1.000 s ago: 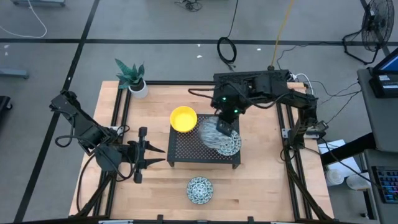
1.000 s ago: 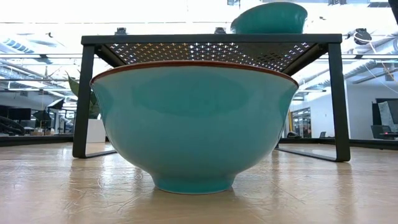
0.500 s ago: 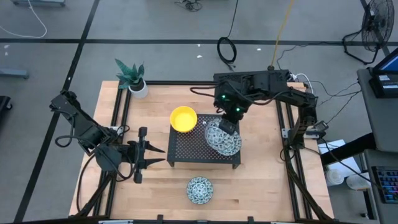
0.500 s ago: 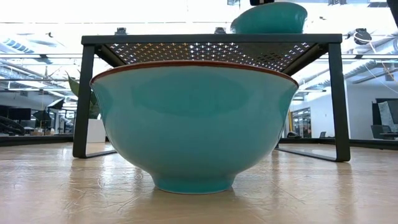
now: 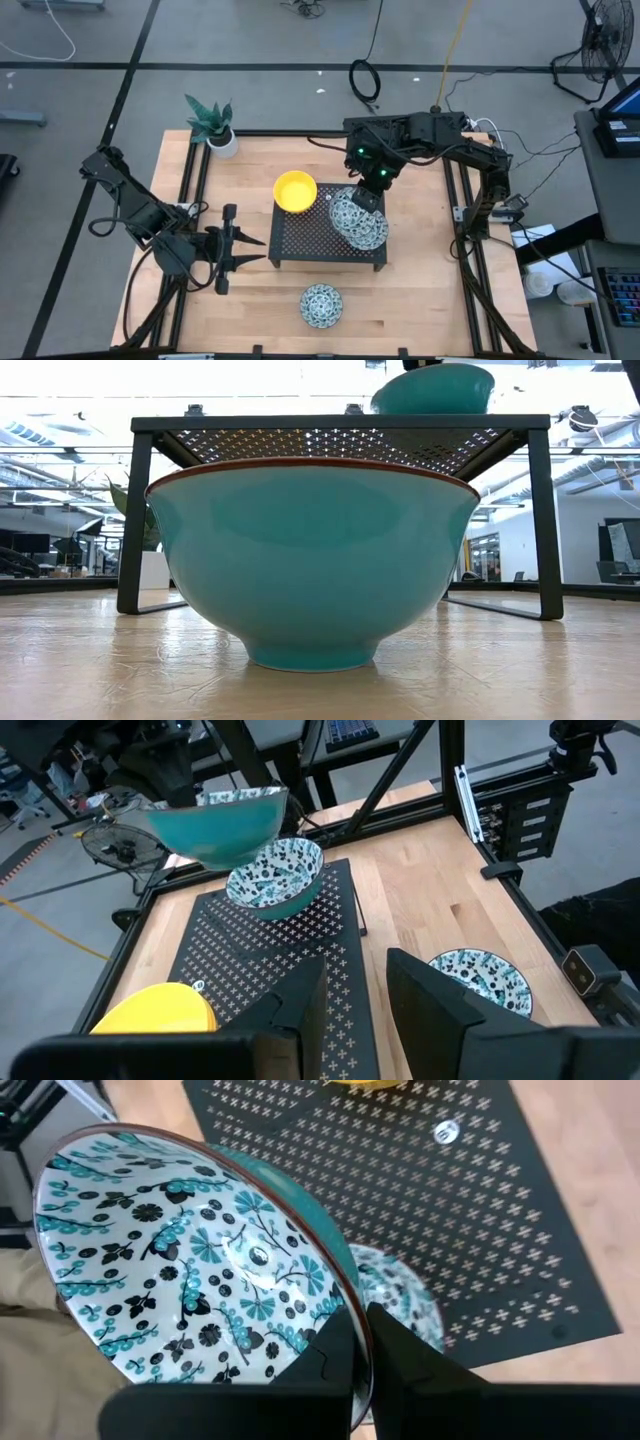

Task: Pick & Place Mini bowls
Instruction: Stack the left white patterned bowl on top of the white patterned bowl

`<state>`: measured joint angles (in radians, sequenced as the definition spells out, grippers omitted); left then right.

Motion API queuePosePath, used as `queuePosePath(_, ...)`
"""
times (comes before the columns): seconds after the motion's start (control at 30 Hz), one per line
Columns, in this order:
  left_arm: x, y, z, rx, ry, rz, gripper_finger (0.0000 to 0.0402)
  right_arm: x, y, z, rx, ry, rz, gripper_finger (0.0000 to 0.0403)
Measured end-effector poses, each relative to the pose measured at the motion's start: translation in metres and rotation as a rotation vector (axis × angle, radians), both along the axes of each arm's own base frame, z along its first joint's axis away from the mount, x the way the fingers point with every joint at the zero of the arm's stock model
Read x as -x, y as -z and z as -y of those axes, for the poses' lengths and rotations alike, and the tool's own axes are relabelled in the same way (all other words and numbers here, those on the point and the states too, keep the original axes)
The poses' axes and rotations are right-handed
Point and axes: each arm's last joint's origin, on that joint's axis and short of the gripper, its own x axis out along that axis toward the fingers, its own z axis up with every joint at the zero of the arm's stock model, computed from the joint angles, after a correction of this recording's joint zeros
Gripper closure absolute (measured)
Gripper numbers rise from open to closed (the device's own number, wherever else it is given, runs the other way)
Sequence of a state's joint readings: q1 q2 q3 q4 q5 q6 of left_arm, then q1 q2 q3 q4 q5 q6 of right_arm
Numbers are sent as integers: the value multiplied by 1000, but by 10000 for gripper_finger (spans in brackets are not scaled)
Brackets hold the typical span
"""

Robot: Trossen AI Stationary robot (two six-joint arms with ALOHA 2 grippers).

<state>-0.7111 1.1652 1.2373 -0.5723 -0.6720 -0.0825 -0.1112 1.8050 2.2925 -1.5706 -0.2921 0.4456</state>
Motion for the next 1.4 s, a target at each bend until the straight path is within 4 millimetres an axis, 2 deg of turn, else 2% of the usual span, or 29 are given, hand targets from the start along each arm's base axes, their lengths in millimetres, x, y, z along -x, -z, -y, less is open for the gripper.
queuePosePath(0.2, 0, 0, 0, 0, 0, 0, 289, -1, 3, 0, 14, -19, -8, 403)
queuePosePath(0.3, 0, 0, 0, 0, 0, 0, 289, 8, -2, 0, 91, -44, 13, 403)
queuePosePath(0.47, 0, 0, 0, 0, 0, 0, 289, 45, -30, -2, 149, 10, 103, 403)
queuePosePath(0.6, 0, 0, 0, 0, 0, 0, 289, 73, -45, -3, 205, 96, 151, 403)
queuePosePath(0.73, 0, 0, 0, 0, 0, 0, 289, 103, -46, -3, 284, 191, 143, 403)
queuePosePath(0.83, 0, 0, 0, 0, 0, 0, 289, 115, -33, -3, 298, 248, 83, 403)
queuePosePath(1.03, 0, 0, 0, 0, 0, 0, 289, 109, 1, -7, 107, 200, -48, 403)
queuePosePath(1.17, 0, 0, 0, 0, 0, 0, 289, 91, 20, -10, -10, 144, -93, 403)
queuePosePath(1.4, 0, 0, 0, 0, 0, 0, 289, 61, 40, -9, -65, 77, -127, 403)
